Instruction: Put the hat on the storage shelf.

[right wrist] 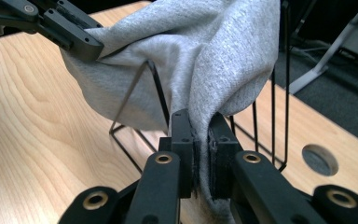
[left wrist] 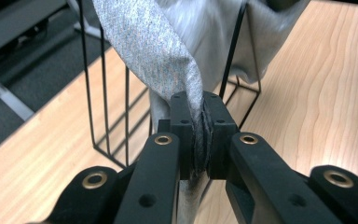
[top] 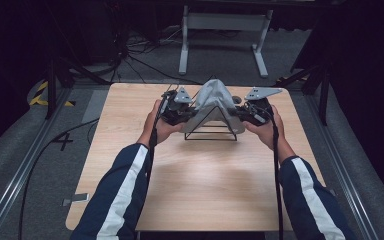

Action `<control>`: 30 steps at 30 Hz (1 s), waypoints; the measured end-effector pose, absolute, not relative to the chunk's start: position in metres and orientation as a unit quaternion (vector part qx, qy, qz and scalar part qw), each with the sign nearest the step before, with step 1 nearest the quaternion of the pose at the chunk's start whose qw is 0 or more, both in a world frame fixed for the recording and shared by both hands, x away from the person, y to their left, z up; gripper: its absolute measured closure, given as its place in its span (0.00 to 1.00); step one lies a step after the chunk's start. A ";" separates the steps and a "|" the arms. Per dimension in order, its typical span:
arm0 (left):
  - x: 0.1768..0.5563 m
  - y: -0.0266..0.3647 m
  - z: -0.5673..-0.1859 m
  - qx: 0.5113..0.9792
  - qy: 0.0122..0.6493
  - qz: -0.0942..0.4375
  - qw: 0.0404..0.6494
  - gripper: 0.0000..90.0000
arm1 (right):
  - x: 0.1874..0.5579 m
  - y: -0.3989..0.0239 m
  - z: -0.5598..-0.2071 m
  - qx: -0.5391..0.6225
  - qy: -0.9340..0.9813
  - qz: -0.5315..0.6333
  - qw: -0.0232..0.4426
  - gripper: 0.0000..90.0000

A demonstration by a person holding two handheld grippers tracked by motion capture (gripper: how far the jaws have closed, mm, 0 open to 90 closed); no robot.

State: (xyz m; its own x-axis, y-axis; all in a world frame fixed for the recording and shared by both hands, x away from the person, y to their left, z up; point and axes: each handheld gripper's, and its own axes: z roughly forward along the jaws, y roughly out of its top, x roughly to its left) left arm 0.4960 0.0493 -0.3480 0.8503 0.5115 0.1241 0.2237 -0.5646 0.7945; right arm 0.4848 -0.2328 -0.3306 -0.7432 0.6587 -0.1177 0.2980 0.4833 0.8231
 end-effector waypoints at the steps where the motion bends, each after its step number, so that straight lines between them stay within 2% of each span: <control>1: 0.496 0.050 -0.350 0.869 0.213 0.173 0.412 0.94 | 0.485 -0.233 -0.333 0.289 0.835 0.416 0.215 0.94; 12: 0.502 0.049 -0.384 0.879 0.231 0.160 0.385 0.94 | 0.492 -0.239 -0.365 0.316 0.842 0.389 0.200 0.93; 30: 0.508 0.047 -0.411 0.885 0.254 0.147 0.363 0.95 | 0.499 -0.245 -0.390 0.346 0.845 0.360 0.194 0.92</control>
State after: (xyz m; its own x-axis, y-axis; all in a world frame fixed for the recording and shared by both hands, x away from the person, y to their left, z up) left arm 0.5079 0.0471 -0.4115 0.8281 0.5553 0.0765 0.3417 -0.6082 0.7165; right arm 0.4992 -0.2447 -0.3902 -0.6860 0.7234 -0.0780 0.4448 0.5018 0.7418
